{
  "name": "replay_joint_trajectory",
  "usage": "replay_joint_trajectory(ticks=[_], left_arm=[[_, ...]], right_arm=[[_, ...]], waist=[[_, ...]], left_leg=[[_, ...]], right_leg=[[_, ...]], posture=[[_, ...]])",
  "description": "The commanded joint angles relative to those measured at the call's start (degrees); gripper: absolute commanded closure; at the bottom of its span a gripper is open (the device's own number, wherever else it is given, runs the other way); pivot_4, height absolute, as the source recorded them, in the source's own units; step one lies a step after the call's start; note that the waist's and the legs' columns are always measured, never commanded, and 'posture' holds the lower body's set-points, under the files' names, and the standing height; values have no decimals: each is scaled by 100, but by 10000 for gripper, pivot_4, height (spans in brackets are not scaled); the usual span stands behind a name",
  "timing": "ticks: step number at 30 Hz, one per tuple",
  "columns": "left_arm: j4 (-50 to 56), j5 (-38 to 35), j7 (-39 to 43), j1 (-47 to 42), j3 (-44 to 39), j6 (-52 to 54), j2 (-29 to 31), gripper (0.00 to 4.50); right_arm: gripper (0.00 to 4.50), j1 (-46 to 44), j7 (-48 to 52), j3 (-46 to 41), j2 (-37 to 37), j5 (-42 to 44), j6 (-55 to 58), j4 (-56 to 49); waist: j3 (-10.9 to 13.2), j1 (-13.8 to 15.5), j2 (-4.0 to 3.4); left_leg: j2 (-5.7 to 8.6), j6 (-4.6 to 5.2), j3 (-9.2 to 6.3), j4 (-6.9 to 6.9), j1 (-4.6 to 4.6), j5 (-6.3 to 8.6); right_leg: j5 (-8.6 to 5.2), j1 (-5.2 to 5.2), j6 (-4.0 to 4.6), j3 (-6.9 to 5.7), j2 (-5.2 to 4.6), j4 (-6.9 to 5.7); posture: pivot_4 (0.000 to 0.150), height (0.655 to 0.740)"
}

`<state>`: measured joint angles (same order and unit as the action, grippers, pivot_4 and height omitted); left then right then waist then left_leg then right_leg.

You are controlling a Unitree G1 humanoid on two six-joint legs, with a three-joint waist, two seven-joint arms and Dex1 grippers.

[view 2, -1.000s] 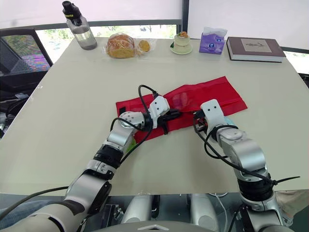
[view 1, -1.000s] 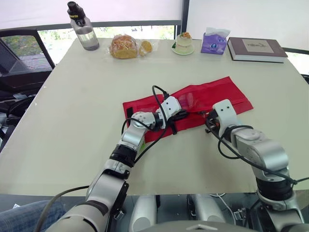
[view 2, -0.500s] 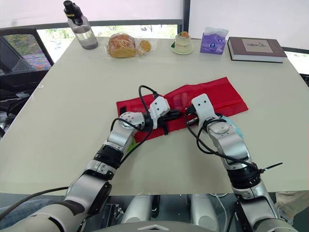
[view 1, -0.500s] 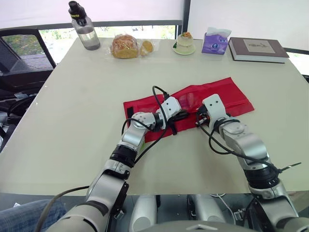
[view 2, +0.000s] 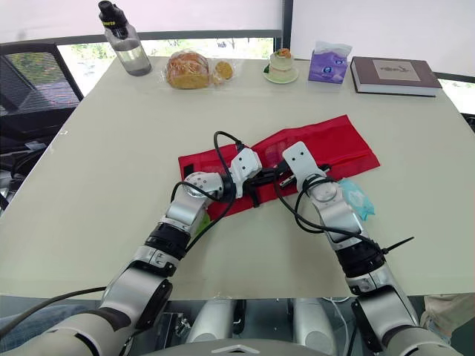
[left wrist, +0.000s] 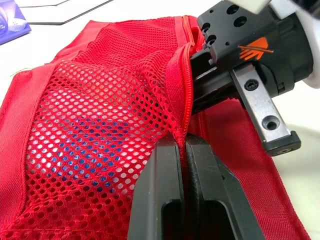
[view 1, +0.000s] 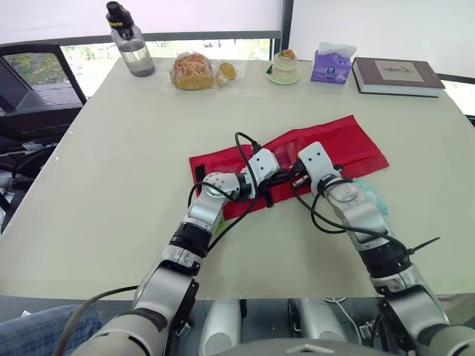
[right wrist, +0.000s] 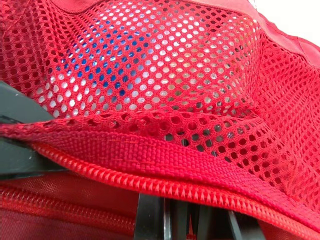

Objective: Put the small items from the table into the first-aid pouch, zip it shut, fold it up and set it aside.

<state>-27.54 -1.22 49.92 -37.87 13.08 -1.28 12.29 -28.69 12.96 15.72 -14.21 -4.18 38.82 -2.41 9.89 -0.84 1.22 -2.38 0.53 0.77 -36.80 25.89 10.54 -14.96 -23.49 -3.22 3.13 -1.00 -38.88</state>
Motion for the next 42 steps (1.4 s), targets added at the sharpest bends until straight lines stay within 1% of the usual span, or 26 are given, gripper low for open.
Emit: replay_joint_trajectory(ticks=[1, 4, 8, 10, 12, 14, 17, 18, 22, 25, 26, 27, 28, 30, 32, 34, 35, 36, 42], left_arm=[[49, 7, -1, -17, 9, -123, 18, 45000], [-58, 18, -71, -70, -58, -173, 71, 45000], [-119, 12, -84, -98, -97, -219, 167, 45000], [-122, -8, -72, -98, -125, -229, 228, 45000], [-148, -39, -97, -71, -219, -200, 350, 45000], [-154, -54, -99, -39, -266, -191, 446, 45000], [-128, -29, -62, 77, -386, -215, 786, 45000], [-112, -23, -50, 102, -408, -221, 876, 45000], [109, -25, 63, 249, -508, -232, 1341, 45000], [300, -83, 123, 362, -566, -174, 1553, 45000], [377, -106, 139, 417, -597, -138, 1621, 45000], [444, -126, 142, 467, -625, -98, 1679, 45000], [498, -144, 138, 511, -648, -61, 1731, 45000], [577, -172, 124, 598, -708, -1, 1842, 45000], [628, -218, 107, 667, -792, 74, 1937, 45000], [634, -243, 100, 704, -857, 112, 2024, 45000], [636, -254, 90, 717, -877, 131, 2065, 45000], [642, -265, 82, 728, -891, 149, 2097, 45000], [737, -481, 206, 722, -1011, 511, 2211, 45000]], right_arm=[[44639, 378, 351, -130, -272, 104, 201, -1042], [44639, 879, 659, -347, -471, 376, 288, -1807], [44639, 1603, 993, -842, -633, 851, 60, -2634], [44639, 1883, 1031, -1098, -671, 995, -12, -2838], [44639, 2402, 1371, -1626, -728, 1431, -546, -3120], [44639, 2704, 1584, -1896, -790, 1682, -870, -3280], [44639, 3305, 1800, -2462, -1012, 2027, -876, -3550], [44639, 3436, 1811, -2602, -1067, 2078, -886, -3594], [44639, 3757, 2139, -3415, -1086, 2961, -1106, -3855], [44639, 3985, 2382, -3794, -1251, 3372, -1161, -3985], [39661, 4084, 2440, -3944, -1312, 3515, -1158, -4028], [38025, 4179, 2494, -4077, -1372, 3659, -1145, -4065], [34713, 4269, 2545, -4194, -1429, 3786, -1136, -4097], [23484, 4506, 2708, -4427, -1559, 4058, -1122, -4162], [14480, 4767, 2912, -4633, -1715, 4277, -1134, -4209], [6933, 4912, 3039, -4832, -1858, 4537, -1106, -4239], [1238, 4952, 3078, -4930, -1937, 4673, -1086, -4245], [448, 4979, 3100, -5009, -2009, 4783, -1076, -4242], [448, 5097, 3175, -5170, -2216, 5038, -1142, -4152]], waist=[[0, 8, 0], [0, 6, 0], [0, -16, 0], [0, -16, 0], [0, -6, 0], [0, -10, 1], [0, -43, 1], [0, -46, 1], [0, -124, 1], [0, -143, 1], [0, -140, 1], [0, -139, 1], [0, -138, 1], [0, -137, 1], [-1, -139, 2], [-1, -141, 2], [-2, -143, 2], [-1, -141, 2], [-2, -132, 3]], left_leg=[[0, 0, 0, 0, 1, 0], [0, 0, -1, 1, 2, 0], [-1, 0, -1, 0, -5, 0], [-2, 0, 0, -2, -10, 0], [-2, 0, -1, -1, -11, 0], [-2, 0, -1, 0, -9, 0], [-2, 0, 6, 0, -15, 0], [-4, 0, 4, 0, -17, 0], [-9, 0, 5, 2, -20, 0], [-11, 0, 6, 8, -22, 0], [-10, -1, 6, 9, -22, 0], [-11, -1, 6, 9, -20, 0], [-10, -1, 7, 9, -21, 0], [-10, -1, 9, 9, -21, 0], [-11, 0, 10, 9, -23, 0], [-11, 0, 11, 9, -24, 0], [-12, 0, 11, 9, -24, 0], [-13, -1, 13, 9, -25, 0], [-13, -1, 13, 9, -23, 0]], right_leg=[[0, 0, 0, 0, -1, 1], [0, 0, 0, -2, 0, 1], [0, 2, -1, 0, 1, -2], [0, 3, -2, 2, 3, -2], [0, 4, -1, 1, 4, -4], [-1, 5, -1, 1, 3, 0], [-1, 5, -2, 10, 3, -1], [-1, 5, -2, 7, 4, -4], [-1, 5, -1, 8, 6, -5], [-1, 5, 0, 9, 7, -4], [-1, 6, 0, 9, 7, -4], [-1, 6, 0, 8, 6, -2], [-1, 6, 0, 9, 5, -2], [-1, 6, 0, 10, 3, 0], [-1, 7, 0, 11, 4, -1], [-2, 7, 0, 11, 4, -2], [-2, 7, 1, 12, 4, -2], [-2, 7, 0, 13, 4, -2], [-2, 7, 1, 12, 4, -1]], posture=[[1500, 7400], [1500, 7400], [1500, 7400], [1500, 7400], [1500, 7400], [1500, 7400], [1500, 7400], [1500, 7400], [1500, 7400], [1500, 7400], [1500, 7400], [1500, 7400], [1500, 7400], [1500, 7400], [1500, 7400], [1500, 7400], [1500, 7400], [1500, 7400], [1500, 7400]])
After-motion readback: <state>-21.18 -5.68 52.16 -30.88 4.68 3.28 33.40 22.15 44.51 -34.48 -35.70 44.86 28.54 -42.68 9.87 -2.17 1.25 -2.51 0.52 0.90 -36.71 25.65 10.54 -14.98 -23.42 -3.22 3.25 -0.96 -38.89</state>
